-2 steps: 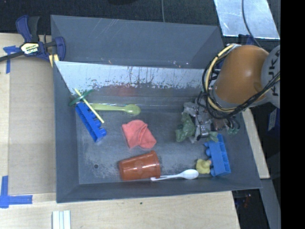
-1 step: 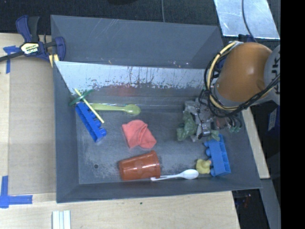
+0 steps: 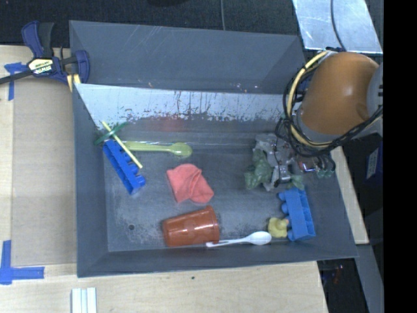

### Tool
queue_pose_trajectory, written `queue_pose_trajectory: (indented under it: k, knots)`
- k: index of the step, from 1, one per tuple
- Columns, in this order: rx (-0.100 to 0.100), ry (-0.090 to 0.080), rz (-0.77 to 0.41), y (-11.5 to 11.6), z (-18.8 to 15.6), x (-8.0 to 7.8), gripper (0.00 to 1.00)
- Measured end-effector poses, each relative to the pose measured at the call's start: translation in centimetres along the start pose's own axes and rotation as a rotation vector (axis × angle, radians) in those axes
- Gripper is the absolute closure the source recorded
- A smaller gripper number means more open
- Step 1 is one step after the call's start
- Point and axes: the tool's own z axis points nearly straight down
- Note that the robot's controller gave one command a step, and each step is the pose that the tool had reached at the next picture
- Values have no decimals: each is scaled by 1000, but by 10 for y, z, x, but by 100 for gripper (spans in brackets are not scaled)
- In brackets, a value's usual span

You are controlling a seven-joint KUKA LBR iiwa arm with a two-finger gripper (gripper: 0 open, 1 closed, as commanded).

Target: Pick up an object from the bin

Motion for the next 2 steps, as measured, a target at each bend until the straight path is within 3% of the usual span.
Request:
queue_pose_trajectory:
  k: [1,2]
  knots:
    - [0,-2,0,0,-20,-1,100]
    - [-1,3,1,0,-65,-1,100]
